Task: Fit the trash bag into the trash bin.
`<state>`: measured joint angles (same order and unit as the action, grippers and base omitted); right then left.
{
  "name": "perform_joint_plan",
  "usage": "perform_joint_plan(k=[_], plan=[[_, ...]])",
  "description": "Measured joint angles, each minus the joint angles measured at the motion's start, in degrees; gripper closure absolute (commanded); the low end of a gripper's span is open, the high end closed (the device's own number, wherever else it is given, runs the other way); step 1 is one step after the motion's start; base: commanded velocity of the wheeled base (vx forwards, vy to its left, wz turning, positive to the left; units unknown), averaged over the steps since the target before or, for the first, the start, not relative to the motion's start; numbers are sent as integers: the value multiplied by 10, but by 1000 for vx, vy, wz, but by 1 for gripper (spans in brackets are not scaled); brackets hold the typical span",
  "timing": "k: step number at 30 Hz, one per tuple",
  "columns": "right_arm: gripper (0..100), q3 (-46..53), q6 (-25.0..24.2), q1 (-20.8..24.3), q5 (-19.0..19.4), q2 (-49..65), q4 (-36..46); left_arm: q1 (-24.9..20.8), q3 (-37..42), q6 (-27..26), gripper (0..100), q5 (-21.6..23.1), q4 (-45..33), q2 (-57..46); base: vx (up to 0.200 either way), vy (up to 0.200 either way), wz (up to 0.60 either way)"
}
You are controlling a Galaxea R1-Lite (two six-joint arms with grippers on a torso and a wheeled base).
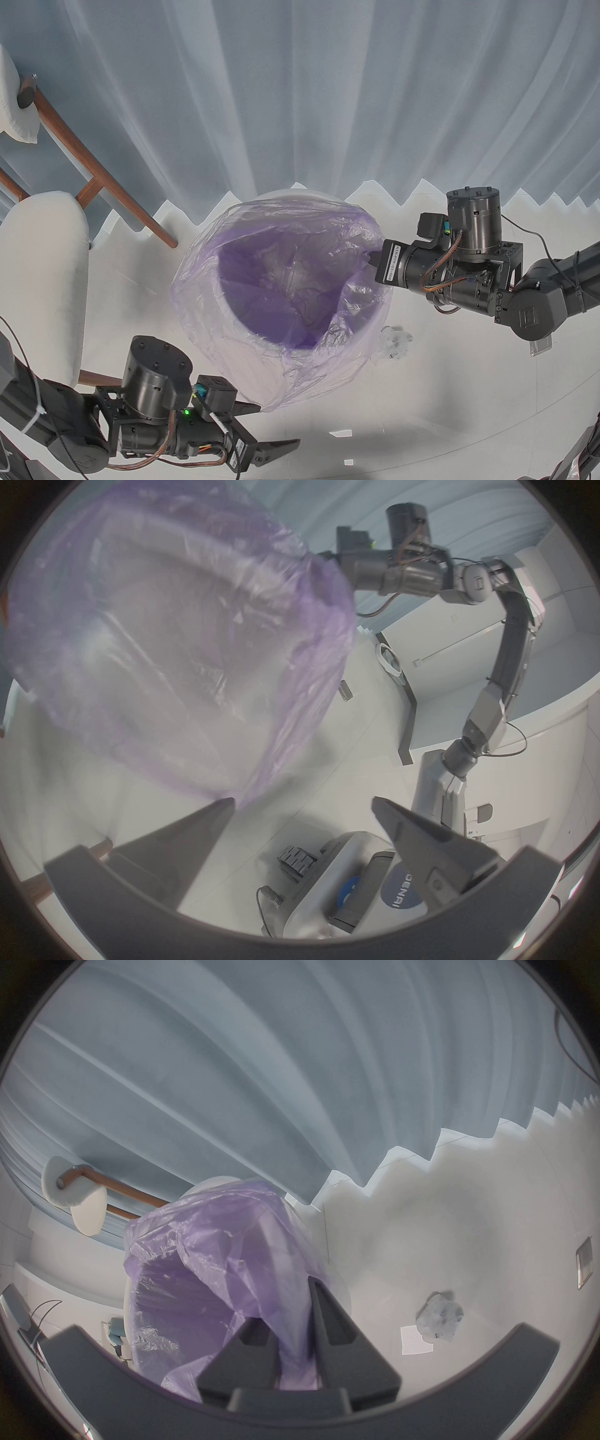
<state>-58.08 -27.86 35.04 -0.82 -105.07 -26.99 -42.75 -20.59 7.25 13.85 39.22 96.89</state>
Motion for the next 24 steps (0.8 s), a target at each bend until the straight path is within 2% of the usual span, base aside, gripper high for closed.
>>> perform_joint_plan(k=[6,10,15,18,24], plan=[[100,-4,5,-22,1,-15,-7,-16,49,3,0,4,2,-77,0,0,0],[100,-11,16,-36,1,-38,-22,-20,76,26,0,9,2,-147,0,0,0],[100,-20,41,-45,0,-80,-57,-16,91,101,0,4,0,-221,0,0,0],[100,-26,57,-46,1,-115,-92,6,92,129,0,-6,0,-256,0,0,0],[100,-30,66,-49,0,-165,-148,79,71,156,0,-12,2,-297,0,0,0]])
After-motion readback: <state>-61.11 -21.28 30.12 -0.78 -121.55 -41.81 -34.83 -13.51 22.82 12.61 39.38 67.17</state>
